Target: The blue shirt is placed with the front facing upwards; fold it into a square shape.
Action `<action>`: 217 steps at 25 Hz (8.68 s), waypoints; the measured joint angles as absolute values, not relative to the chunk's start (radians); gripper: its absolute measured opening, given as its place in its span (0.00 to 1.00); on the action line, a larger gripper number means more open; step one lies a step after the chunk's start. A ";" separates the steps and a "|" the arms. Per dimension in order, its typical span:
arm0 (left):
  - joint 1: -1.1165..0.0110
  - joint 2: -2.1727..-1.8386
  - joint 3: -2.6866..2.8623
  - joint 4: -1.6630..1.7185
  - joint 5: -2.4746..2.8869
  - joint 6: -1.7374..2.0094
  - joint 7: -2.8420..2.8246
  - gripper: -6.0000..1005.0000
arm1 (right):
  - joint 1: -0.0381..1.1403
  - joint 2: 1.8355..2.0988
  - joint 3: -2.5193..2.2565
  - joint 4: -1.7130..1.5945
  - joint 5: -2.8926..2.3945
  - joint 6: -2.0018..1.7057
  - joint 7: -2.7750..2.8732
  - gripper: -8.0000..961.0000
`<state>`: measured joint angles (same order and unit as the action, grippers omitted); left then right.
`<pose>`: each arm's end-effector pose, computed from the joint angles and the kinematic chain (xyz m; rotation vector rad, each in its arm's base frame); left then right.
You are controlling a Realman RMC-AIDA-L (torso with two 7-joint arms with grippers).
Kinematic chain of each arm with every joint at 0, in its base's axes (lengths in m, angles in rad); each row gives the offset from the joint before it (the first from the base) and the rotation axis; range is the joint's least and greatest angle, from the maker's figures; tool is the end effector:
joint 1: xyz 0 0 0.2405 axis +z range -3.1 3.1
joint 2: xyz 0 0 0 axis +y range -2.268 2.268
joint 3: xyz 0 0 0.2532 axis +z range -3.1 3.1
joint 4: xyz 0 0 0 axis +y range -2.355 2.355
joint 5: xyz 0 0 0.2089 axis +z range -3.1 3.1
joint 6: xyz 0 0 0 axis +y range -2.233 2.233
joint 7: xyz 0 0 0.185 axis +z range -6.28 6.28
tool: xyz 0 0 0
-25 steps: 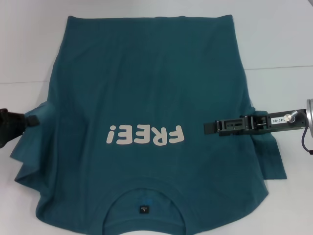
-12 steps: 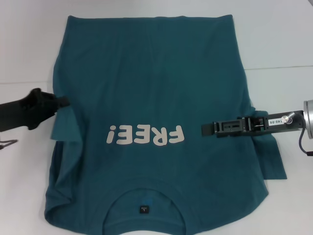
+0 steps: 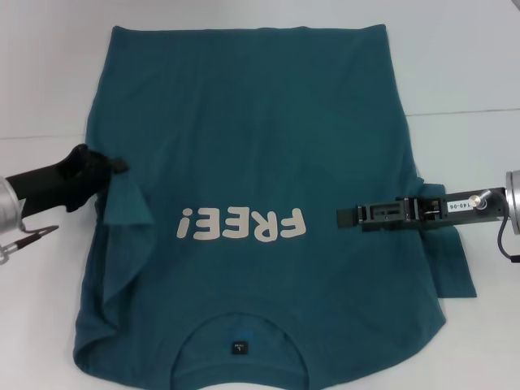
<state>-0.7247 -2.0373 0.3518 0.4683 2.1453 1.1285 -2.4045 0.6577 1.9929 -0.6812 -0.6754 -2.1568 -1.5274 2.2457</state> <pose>-0.2693 0.4370 -0.0096 -1.7411 -1.9637 -0.9629 0.2392 0.3803 -0.0077 -2.4673 1.6255 0.5695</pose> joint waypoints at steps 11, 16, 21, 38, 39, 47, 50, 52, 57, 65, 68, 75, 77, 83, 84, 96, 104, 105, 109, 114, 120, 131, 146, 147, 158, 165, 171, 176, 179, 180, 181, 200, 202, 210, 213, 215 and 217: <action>-0.740 -2.050 0.379 0.434 2.050 1.044 -2.383 0.08 | 0.656 1.993 -0.681 -0.675 -2.157 -1.526 2.248 0.89; -0.742 -2.029 0.511 0.425 2.060 1.029 -2.396 0.09 | 0.655 1.992 -0.680 -0.673 -2.158 -1.526 2.252 0.89; -0.735 -2.009 0.588 0.433 2.053 1.067 -2.412 0.39 | 0.662 1.992 -0.680 -0.673 -2.158 -1.522 2.252 0.89; -0.600 -1.990 0.590 0.534 2.017 1.193 -2.490 0.81 | 0.637 2.001 -0.675 -0.675 -2.157 -1.540 2.037 0.88; -0.599 -1.990 0.590 0.531 2.018 1.188 -2.496 0.83 | 0.635 2.003 -0.675 -0.675 -2.157 -1.541 2.009 0.88; -0.606 -2.029 0.620 0.514 2.021 1.071 -2.497 0.85 | 0.626 2.014 -0.673 -0.679 -2.124 -1.549 1.906 0.88; -0.610 -2.029 0.651 0.514 2.021 1.069 -2.497 0.84 | 0.621 2.011 -0.672 -0.683 -2.103 -1.553 1.904 0.88; -0.610 -2.032 0.650 0.513 2.018 1.056 -2.501 0.83 | 0.616 2.008 -0.671 -0.683 -2.096 -1.551 1.903 0.88; -0.634 -2.031 0.648 0.462 2.015 0.985 -2.518 0.82 | 0.609 2.007 -0.669 -0.683 -2.093 -1.540 1.903 0.88; -0.668 -2.035 0.654 0.424 2.020 0.908 -2.532 0.80 | 0.608 2.005 -0.654 -0.685 -2.092 -1.538 1.902 0.87; -0.680 -2.032 0.655 0.399 2.020 0.883 -2.533 0.79 | 0.607 2.005 -0.648 -0.685 -2.092 -1.538 1.902 0.87; -0.692 -2.035 0.655 0.388 2.021 0.849 -2.528 0.77 | 0.606 2.005 -0.647 -0.681 -2.092 -1.539 1.903 0.87; -0.696 -2.036 0.655 0.384 2.021 0.844 -2.527 0.77 | 0.606 2.005 -0.646 -0.678 -2.092 -1.539 1.902 0.87; -0.711 -2.035 0.657 0.364 2.023 0.821 -2.525 0.75 | 0.598 2.005 -0.645 -0.675 -2.092 -1.539 1.902 0.87; -0.713 -2.035 0.657 0.361 2.023 0.815 -2.525 0.75 | 0.597 2.005 -0.645 -0.675 -2.092 -1.539 1.902 0.87; -0.756 -2.035 0.693 0.340 2.023 0.769 -2.524 0.72 | 0.592 2.005 -0.644 -0.675 -2.092 -1.545 1.902 0.86; -0.753 -2.031 0.694 0.362 2.014 0.777 -2.510 0.69 | 0.588 2.006 -0.626 -0.675 -2.092 -1.548 1.902 0.86; -0.755 -2.031 0.694 0.363 2.014 0.774 -2.510 0.69 | 0.588 2.006 -0.624 -0.675 -2.092 -1.547 1.902 0.86; -0.769 -2.030 0.697 0.362 2.019 0.749 -2.509 0.56 | 0.585 2.007 -0.623 -0.675 -2.092 -1.544 1.902 0.86; -0.783 -2.032 0.693 0.364 2.015 0.731 -2.496 0.25 | 0.582 2.009 -0.622 -0.675 -2.092 -1.542 1.902 0.86; -0.810 -2.044 0.685 0.371 1.983 0.699 -2.442 0.13 | 0.581 2.012 -0.621 -0.675 -2.092 -1.540 1.902 0.86; -0.757 -2.039 0.684 0.410 1.910 0.809 -2.385 0.03 | 0.580 2.015 -0.621 -0.675 -2.092 -1.527 1.901 0.85; -0.727 -2.083 0.722 0.413 1.913 0.638 -2.386 0.03 | 0.579 2.015 -0.621 -0.675 -2.092 -1.527 1.908 0.85; -0.738 -2.089 0.722 0.405 1.913 0.604 -2.377 0.03 | 0.578 2.015 -0.621 -0.675 -2.092 -1.526 1.909 0.85; -0.868 -2.134 0.712 0.368 1.896 0.456 -2.210 0.03 | 0.574 2.016 -0.621 -0.675 -2.092 -1.523 1.909 0.84; -0.782 -2.099 0.721 0.416 1.895 0.693 -2.268 0.03 | 0.568 2.015 -0.620 -0.675 -2.092 -1.529 1.911 0.84; -0.702 -2.049 0.776 0.415 1.905 0.866 -2.381 0.03 | 0.574 2.015 -0.620 -0.675 -2.092 -1.534 1.911 0.84; -0.674 -2.050 0.811 0.416 1.925 0.872 -2.406 0.03 | 0.575 2.017 -0.621 -0.675 -2.092 -1.535 1.909 0.84; -0.675 -2.053 0.812 0.415 1.948 0.875 -2.407 0.03 | 0.569 2.017 -0.623 -0.675 -2.092 -1.536 1.908 0.84; -0.679 -2.056 0.813 0.414 1.956 0.875 -2.407 0.03 | 0.567 2.017 -0.622 -0.675 -2.092 -1.536 1.908 0.84; -0.683 -2.059 0.813 0.414 1.962 0.870 -2.407 0.03 | 0.564 2.017 -0.622 -0.675 -2.092 -1.536 1.908 0.84; -0.796 -2.139 0.894 0.466 1.984 0.896 -2.400 0.03 | 0.552 2.020 -0.631 -0.673 -2.093 -1.558 1.901 0.83; -0.788 -2.147 0.894 0.499 1.960 0.953 -2.381 0.03 | 0.552 2.020 -0.630 -0.673 -2.093 -1.559 1.901 0.83; -0.677 -2.085 0.861 0.568 1.930 1.140 -2.387 0.03 | 0.558 2.020 -0.628 -0.679 -2.092 -1.565 1.901 0.83; -0.633 -2.053 0.806 0.578 1.929 1.284 -2.319 0.04 | 0.564 2.020 -0.627 -0.681 -2.092 -1.570 1.901 0.83; -0.593 -2.038 0.768 0.597 1.929 1.397 -2.251 0.04 | 0.567 2.020 -0.624 -0.683 -2.089 -1.575 1.901 0.83; -0.551 -2.035 0.748 0.627 1.929 1.479 -2.192 0.10 | 0.569 2.020 -0.623 -0.683 -2.077 -1.575 1.901 0.83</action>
<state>-0.5511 -2.0352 0.7480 0.6271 1.9286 1.4794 -2.1919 0.5686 2.0202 -0.6228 -0.6831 -2.0773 -1.5751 1.9005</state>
